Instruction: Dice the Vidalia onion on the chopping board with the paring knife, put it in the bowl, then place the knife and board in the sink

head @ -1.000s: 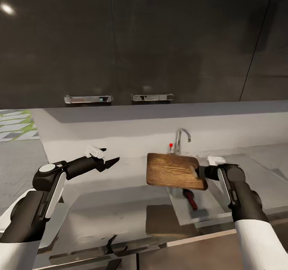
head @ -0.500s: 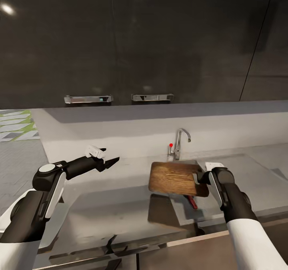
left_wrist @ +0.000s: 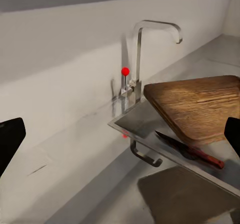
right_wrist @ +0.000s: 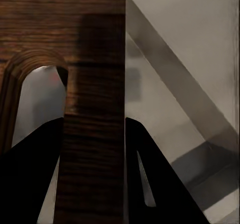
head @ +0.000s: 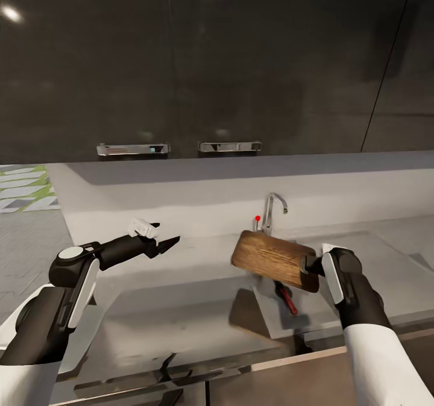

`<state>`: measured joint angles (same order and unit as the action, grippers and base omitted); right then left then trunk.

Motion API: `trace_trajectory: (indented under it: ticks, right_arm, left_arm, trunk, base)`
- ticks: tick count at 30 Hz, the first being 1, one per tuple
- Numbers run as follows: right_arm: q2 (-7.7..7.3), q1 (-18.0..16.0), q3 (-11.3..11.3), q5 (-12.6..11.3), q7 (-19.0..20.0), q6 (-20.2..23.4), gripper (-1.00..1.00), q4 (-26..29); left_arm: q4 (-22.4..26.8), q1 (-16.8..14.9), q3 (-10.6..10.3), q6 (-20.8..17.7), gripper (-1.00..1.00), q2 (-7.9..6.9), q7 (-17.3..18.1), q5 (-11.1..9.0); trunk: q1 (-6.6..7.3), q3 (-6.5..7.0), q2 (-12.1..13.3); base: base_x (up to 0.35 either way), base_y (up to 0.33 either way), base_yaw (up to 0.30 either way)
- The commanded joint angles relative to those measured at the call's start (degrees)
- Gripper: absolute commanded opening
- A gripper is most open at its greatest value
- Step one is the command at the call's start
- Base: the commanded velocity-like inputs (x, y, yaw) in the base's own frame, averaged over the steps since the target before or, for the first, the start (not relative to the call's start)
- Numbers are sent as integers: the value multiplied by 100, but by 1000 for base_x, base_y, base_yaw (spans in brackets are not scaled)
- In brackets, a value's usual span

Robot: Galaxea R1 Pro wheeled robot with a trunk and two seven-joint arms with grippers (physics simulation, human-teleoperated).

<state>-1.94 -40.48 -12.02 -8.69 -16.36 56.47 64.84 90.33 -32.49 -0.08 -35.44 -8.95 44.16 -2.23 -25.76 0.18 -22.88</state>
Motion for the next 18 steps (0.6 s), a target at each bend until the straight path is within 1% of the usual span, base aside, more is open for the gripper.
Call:
trace_trajectory:
  ticks: [1,2,3,4,5,6,7,11,14,15,16,17,18]
  right_arm:
    - [6,-6,-44,-304,-256,5,-100,2]
    - [14,-7,-62,-410,-359,-1,-100,2]
    - [35,-9,-93,-622,-568,-27,-100,2]
    - [45,-10,-108,-723,-676,-52,-100,2]
    - [62,-9,-133,-908,-902,-136,-100,2]
    - [69,-10,-144,-992,-1017,-194,-100,2]
    - [79,-11,-159,-1139,-1237,-328,-100,2]
    - [103,-12,-179,-1477,-1754,-631,-100,2]
    - [135,-12,-184,-1669,-2032,-705,-100,2]
    - [152,-12,-185,-1825,-2258,-732,-100,2]
    - [159,-12,-185,-1875,-2341,-739,-100,2]
    - [205,-12,-193,-2180,-2816,-876,-100,2]
    - [228,-11,-194,-2285,-2950,-985,-100,2]
  left_arm:
    - [2,-2,-1,-42,100,-2,5,-23]
    - [2,-2,-1,-42,100,-2,5,-23]
    - [2,-2,-1,-42,100,-2,5,-23]
    - [2,-2,-1,-42,100,-2,5,-23]
    - [2,-2,-1,-42,100,-2,5,-23]
    - [2,-2,-1,-42,100,-2,5,-23]
    - [2,-2,-1,-42,100,-2,5,-23]
    - [2,-2,-2,-42,100,-2,5,-23]
    - [2,-2,-3,-42,100,-2,5,-23]
    - [2,-2,-5,-42,100,-2,5,-23]
    - [2,-2,-6,-42,100,-2,5,-23]
    - [2,-2,-9,-42,100,-2,5,-23]
    - [2,-2,-9,-42,100,0,5,-23]
  trunk:
    - [-2,-3,-5]
    - [-2,-3,-5]
    - [-2,-3,-5]
    - [-2,-3,-5]
    - [-2,-3,-5]
    - [-2,-3,-5]
    - [-2,-3,-5]
    - [-2,-3,-5]
    - [-2,-3,-5]
    - [-2,-3,-5]
    - [-2,-3,-5]
    - [-2,-3,-5]
    - [-2,-3,-5]
  base:
    - [0,0,0]
    - [0,0,0]
    - [0,0,0]
    - [0,0,0]
    - [0,0,0]
    - [0,0,0]
    - [0,0,0]
    - [0,0,0]
    - [0,0,0]
    - [0,0,0]
    - [0,0,0]
    - [0,0,0]
    - [0,0,0]
